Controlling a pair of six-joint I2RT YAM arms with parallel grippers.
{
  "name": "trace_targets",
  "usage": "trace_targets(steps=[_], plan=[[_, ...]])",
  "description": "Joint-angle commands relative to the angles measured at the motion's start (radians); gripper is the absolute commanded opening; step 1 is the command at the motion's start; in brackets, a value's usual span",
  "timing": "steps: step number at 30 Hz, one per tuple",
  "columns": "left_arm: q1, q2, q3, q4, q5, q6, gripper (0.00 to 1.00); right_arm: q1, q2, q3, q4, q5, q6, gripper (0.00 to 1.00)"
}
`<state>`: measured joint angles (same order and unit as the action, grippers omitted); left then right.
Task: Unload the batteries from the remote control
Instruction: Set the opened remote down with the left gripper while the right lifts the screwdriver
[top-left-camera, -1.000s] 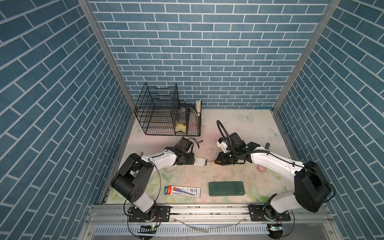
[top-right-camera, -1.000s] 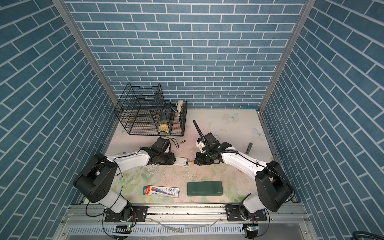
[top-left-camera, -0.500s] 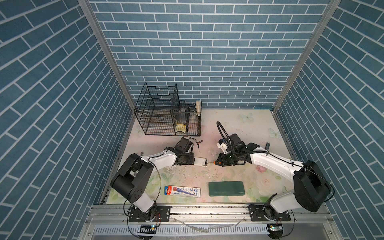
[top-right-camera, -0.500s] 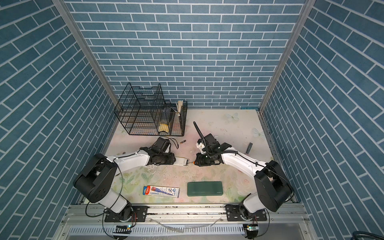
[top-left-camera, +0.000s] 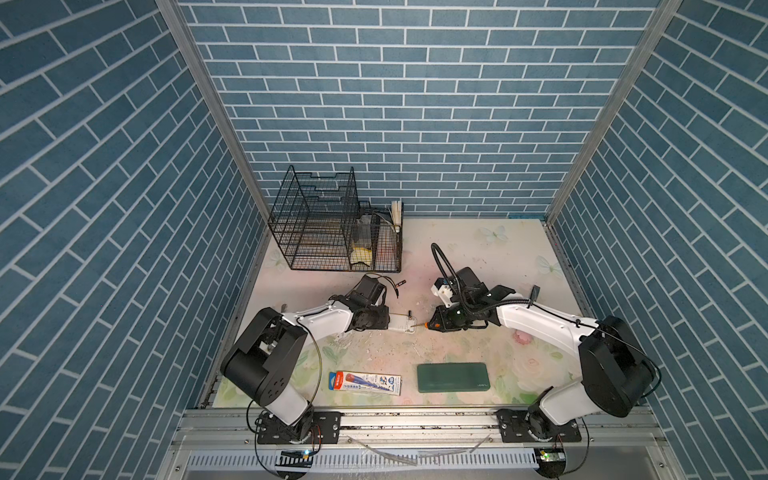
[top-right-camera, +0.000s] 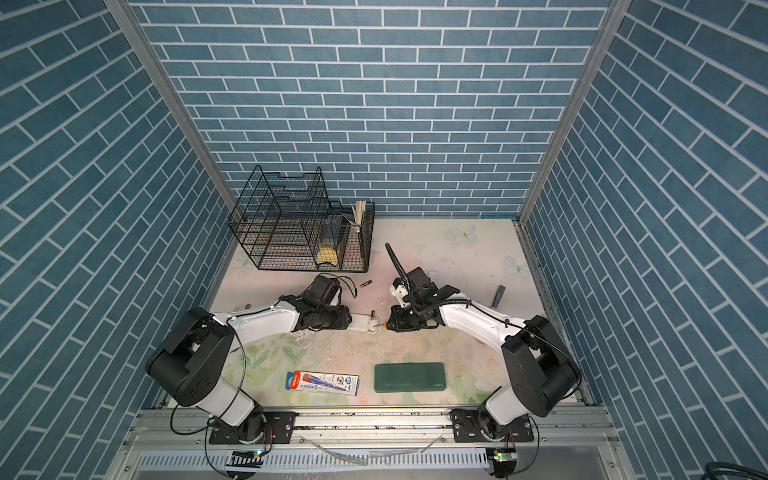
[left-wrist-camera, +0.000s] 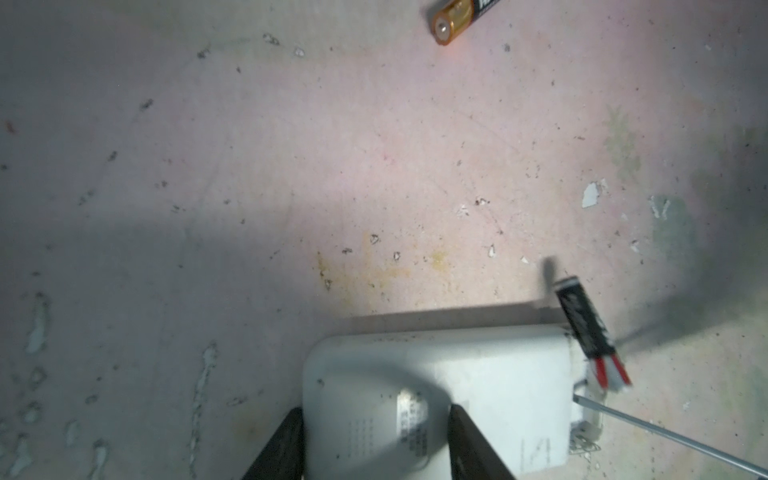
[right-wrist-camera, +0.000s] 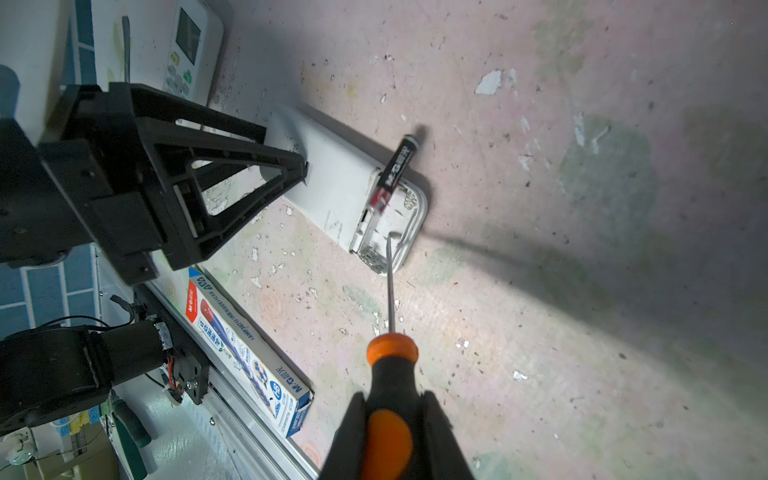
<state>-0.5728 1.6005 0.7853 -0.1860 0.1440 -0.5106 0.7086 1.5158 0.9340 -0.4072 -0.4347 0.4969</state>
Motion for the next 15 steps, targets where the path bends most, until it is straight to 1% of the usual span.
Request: trace_targets(steps=[1, 10, 15], plan=[[-0.005, 0.049, -0.055, -0.072, 0.038, -0.019, 0.49, 0.001, 0.018, -0.011, 0.011, -0.012, -0.003, 0.00], [-0.004, 0.041, -0.061, -0.079, 0.029, -0.019, 0.49, 0.000, 0.016, -0.003, 0.026, 0.005, 0.006, 0.00], [-0.004, 0.024, -0.066, -0.089, 0.017, -0.024, 0.51, -0.012, -0.026, 0.010, 0.019, 0.008, 0.017, 0.00]])
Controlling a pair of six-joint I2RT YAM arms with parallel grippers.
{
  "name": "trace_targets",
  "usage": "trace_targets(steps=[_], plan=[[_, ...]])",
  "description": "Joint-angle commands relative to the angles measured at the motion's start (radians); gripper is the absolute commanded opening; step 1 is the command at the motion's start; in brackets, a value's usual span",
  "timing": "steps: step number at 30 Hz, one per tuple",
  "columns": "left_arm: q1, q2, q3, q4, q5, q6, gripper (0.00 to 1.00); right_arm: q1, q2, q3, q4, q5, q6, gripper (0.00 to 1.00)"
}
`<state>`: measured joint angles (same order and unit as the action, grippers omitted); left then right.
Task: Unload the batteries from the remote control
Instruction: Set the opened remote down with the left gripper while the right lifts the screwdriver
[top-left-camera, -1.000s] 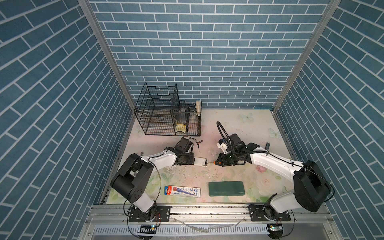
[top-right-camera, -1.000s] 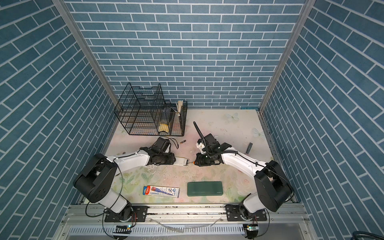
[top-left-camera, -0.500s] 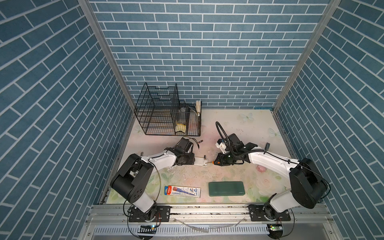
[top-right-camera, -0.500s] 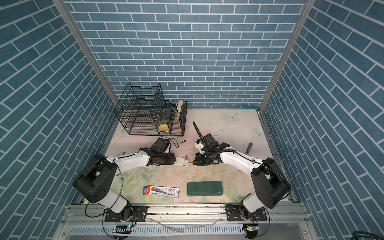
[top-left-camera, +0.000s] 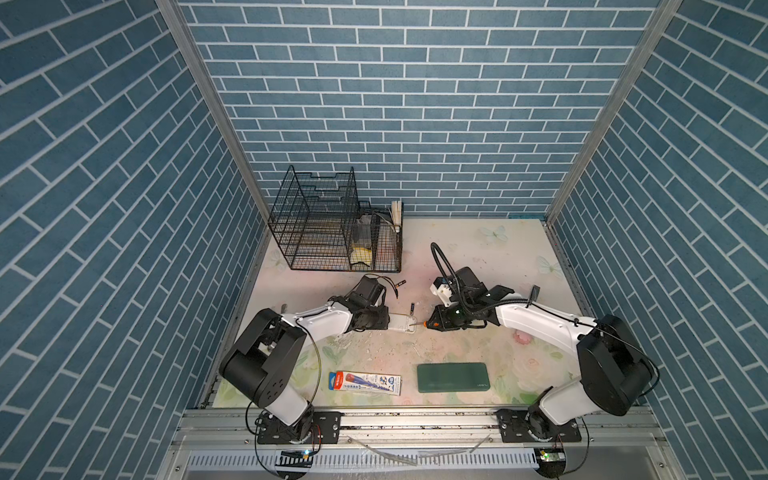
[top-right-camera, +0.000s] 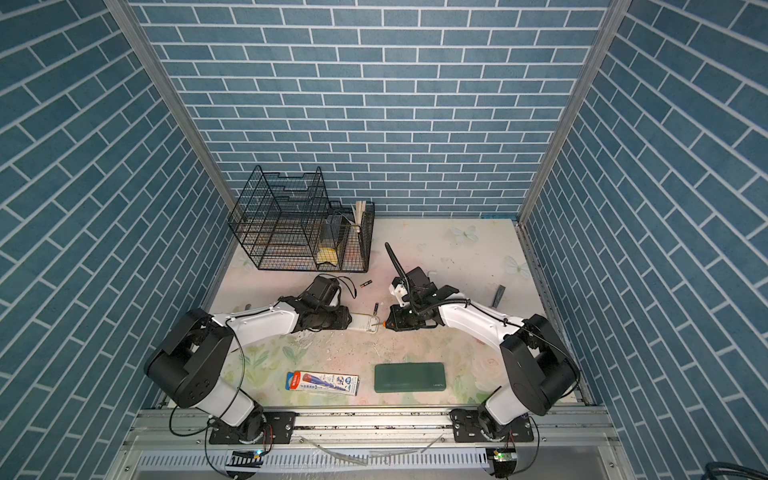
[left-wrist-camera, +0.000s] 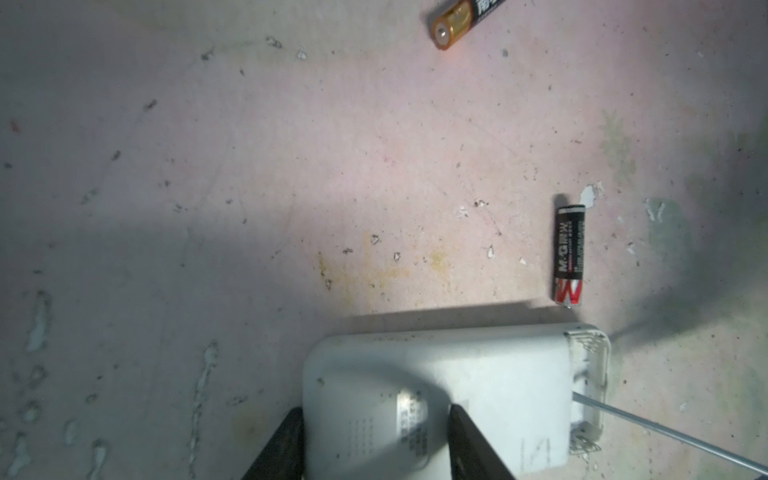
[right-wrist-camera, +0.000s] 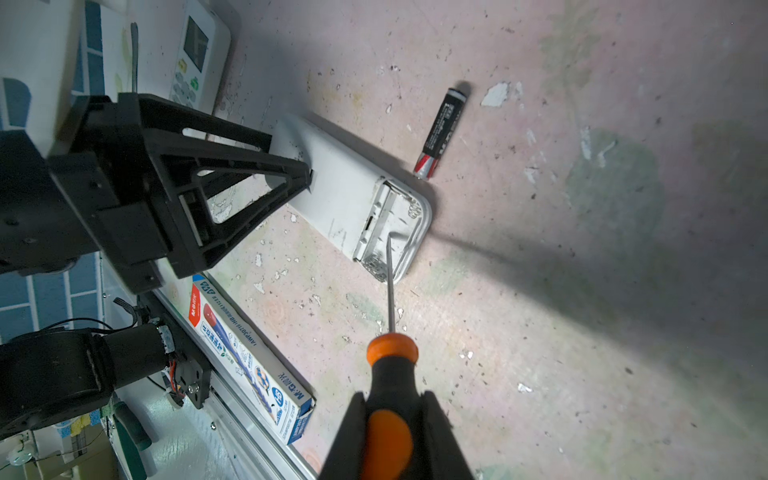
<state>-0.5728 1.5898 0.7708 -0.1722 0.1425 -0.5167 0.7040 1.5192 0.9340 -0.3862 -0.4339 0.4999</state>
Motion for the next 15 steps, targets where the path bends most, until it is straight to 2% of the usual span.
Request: trace_targets(steps=[1, 7, 11, 15], plan=[[-0.004, 0.030, -0.052, -0.104, 0.020, -0.019, 0.51, -0.017, -0.043, 0.014, -0.009, 0.012, 0.014, 0.00], [-0.004, -0.008, -0.070, -0.074, 0.040, -0.085, 0.53, -0.132, -0.101, -0.030, 0.023, 0.042, 0.059, 0.00], [-0.010, -0.046, -0.104, -0.036, 0.045, -0.142, 0.54, -0.214, -0.089, -0.096, 0.184, 0.051, 0.127, 0.00], [-0.022, -0.063, -0.092, -0.041, 0.029, -0.165, 0.58, -0.252, -0.006, -0.110, 0.357, 0.035, 0.173, 0.00]])
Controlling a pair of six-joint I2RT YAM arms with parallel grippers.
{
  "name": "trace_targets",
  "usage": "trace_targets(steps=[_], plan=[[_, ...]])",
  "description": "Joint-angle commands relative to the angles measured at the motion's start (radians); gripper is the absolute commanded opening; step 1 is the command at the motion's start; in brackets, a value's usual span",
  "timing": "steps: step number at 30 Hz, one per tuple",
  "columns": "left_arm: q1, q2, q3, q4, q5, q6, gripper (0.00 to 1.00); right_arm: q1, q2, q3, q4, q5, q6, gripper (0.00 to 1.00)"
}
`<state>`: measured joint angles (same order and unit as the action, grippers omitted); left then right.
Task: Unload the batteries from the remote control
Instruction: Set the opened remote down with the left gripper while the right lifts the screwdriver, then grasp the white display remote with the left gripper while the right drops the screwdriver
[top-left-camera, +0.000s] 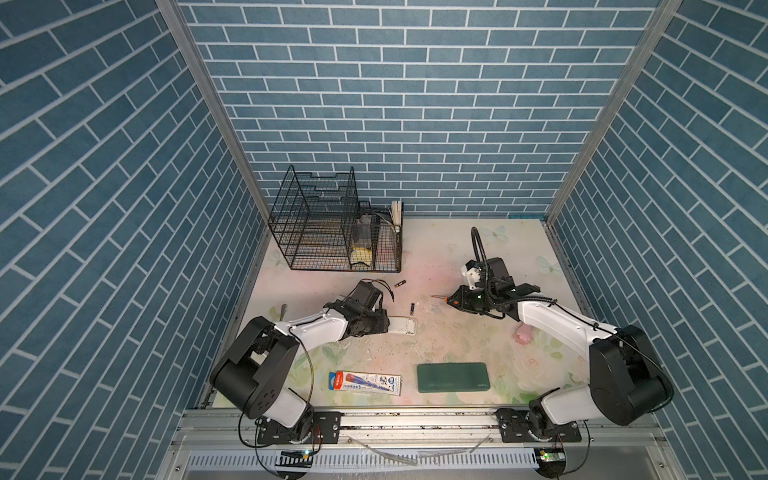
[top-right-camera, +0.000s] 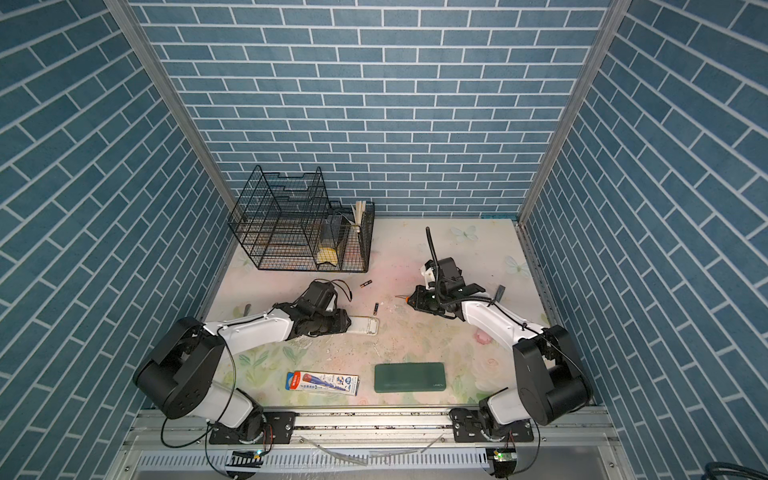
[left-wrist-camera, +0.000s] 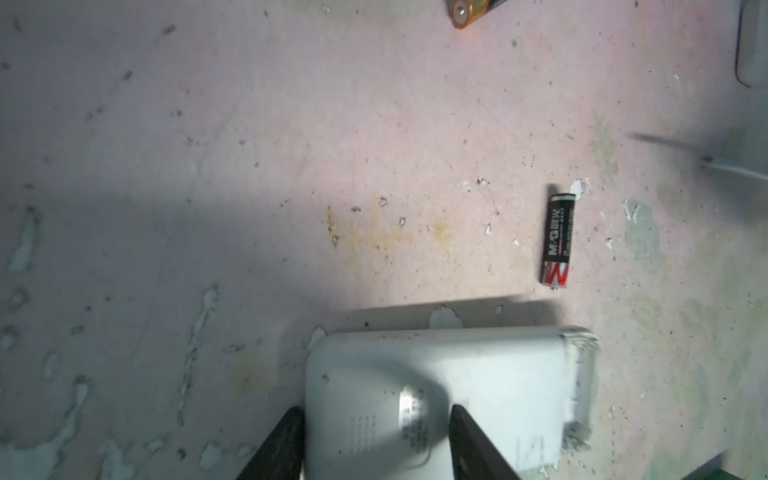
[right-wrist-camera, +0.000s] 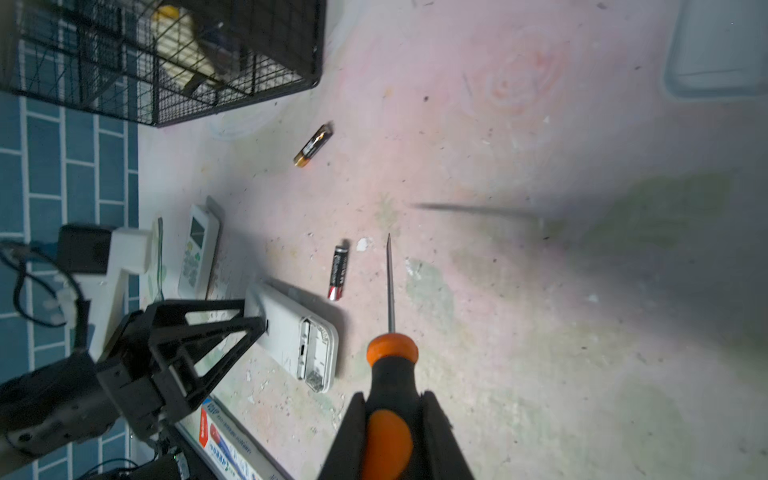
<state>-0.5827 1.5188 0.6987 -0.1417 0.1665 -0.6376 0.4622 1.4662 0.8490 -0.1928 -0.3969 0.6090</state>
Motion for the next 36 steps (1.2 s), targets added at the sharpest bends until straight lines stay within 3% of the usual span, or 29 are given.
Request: trace_targets(steps=[1, 7, 15, 22, 36], plan=[[-0.014, 0.005, -0.013, -0.078, 0.005, -0.046, 0.60, -0.014, 0.077, -0.019, 0.200, -0.014, 0.067, 0.00], [-0.017, -0.052, 0.041, -0.171, -0.050, -0.030, 0.69, -0.035, 0.172, -0.016, 0.320, -0.048, 0.063, 0.00], [0.011, -0.162, 0.113, -0.338, -0.135, 0.016, 0.72, -0.069, 0.233, -0.049, 0.389, -0.141, 0.018, 0.00], [0.079, -0.210, 0.152, -0.422, -0.140, 0.086, 0.74, -0.077, 0.239, -0.080, 0.361, -0.149, -0.019, 0.19], [0.185, -0.230, 0.193, -0.504, -0.162, 0.188, 0.74, -0.076, 0.268, -0.068, 0.230, -0.093, -0.110, 0.33]])
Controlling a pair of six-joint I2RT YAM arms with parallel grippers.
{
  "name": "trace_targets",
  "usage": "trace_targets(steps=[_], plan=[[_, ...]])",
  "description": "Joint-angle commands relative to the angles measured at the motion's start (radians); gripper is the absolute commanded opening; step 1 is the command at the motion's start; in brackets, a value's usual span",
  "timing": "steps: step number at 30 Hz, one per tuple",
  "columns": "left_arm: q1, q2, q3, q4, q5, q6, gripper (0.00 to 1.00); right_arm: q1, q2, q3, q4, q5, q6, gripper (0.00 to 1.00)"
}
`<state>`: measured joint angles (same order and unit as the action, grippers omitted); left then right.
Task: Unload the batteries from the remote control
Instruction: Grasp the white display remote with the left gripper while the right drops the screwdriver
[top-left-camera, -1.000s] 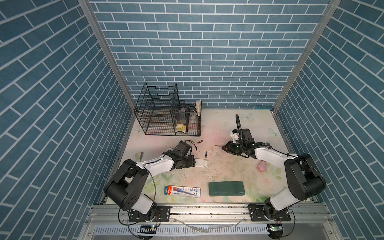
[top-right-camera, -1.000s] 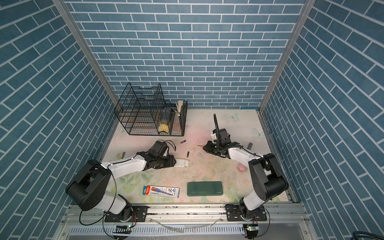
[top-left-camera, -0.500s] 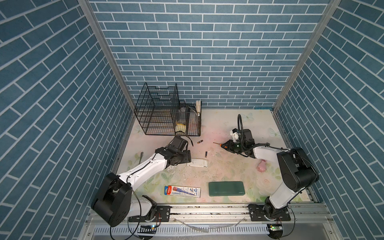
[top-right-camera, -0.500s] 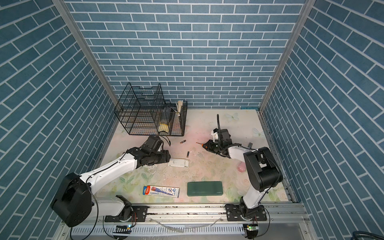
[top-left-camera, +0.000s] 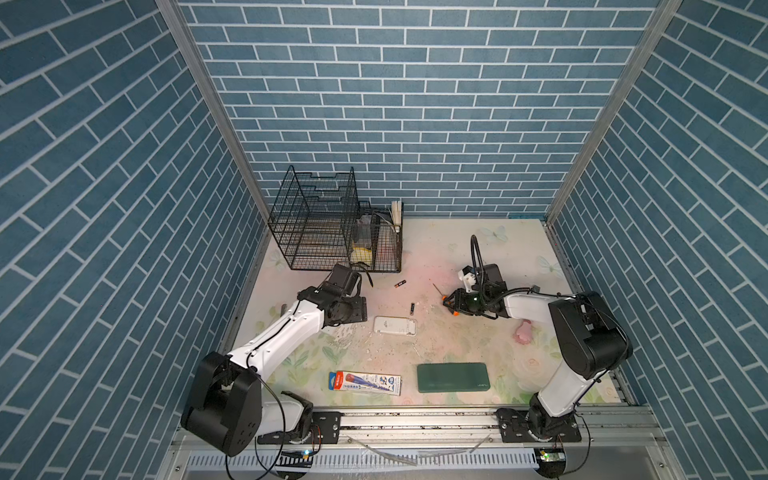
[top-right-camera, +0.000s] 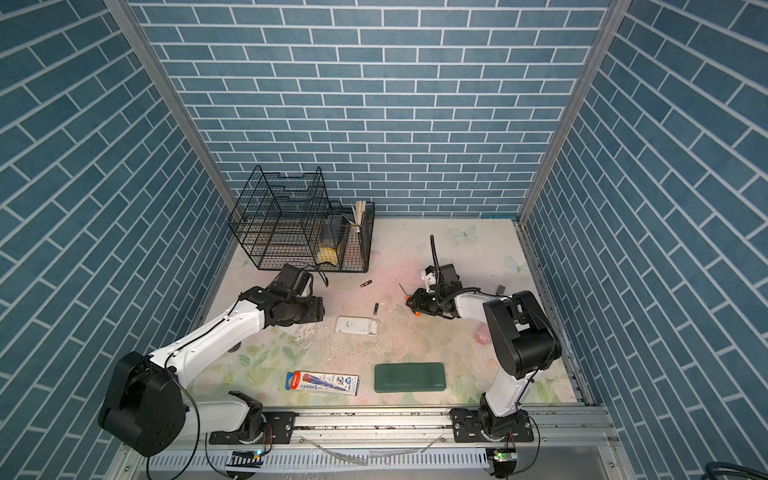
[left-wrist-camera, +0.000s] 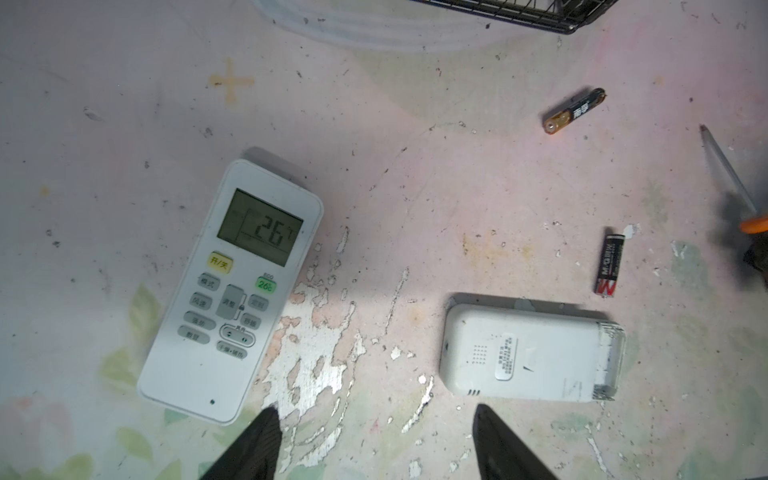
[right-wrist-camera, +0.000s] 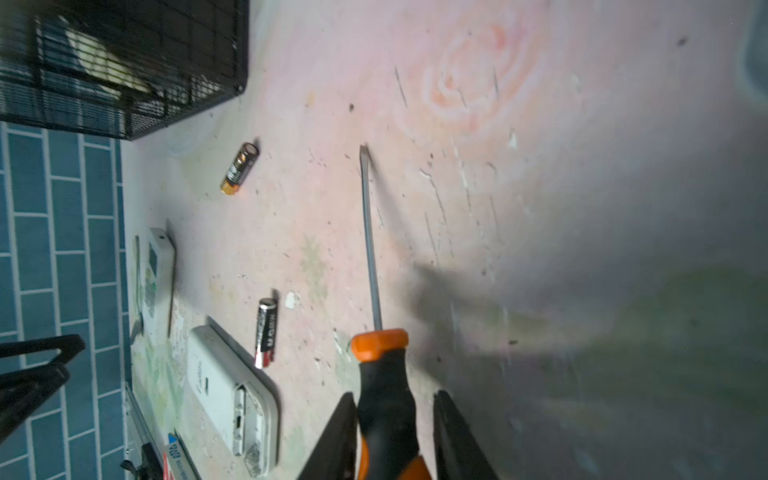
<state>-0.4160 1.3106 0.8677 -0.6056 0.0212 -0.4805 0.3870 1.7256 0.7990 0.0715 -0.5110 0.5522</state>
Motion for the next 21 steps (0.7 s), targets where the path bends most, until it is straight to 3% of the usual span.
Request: trace_targets(steps=[1, 10, 21], plan=[[0.024, -0.024, 0.022, -0.043, -0.017, 0.033, 0.75, -0.002, 0.009, -0.018, -0.040, 0.023, -0.057, 0.34], [0.074, -0.015, 0.028, -0.106, -0.055, 0.100, 0.80, -0.002, -0.006, 0.000, -0.105, 0.049, -0.097, 0.37], [0.126, 0.174, 0.127, -0.133, -0.126, 0.241, 0.82, -0.002, -0.209, 0.066, -0.277, 0.080, -0.109, 0.55]])
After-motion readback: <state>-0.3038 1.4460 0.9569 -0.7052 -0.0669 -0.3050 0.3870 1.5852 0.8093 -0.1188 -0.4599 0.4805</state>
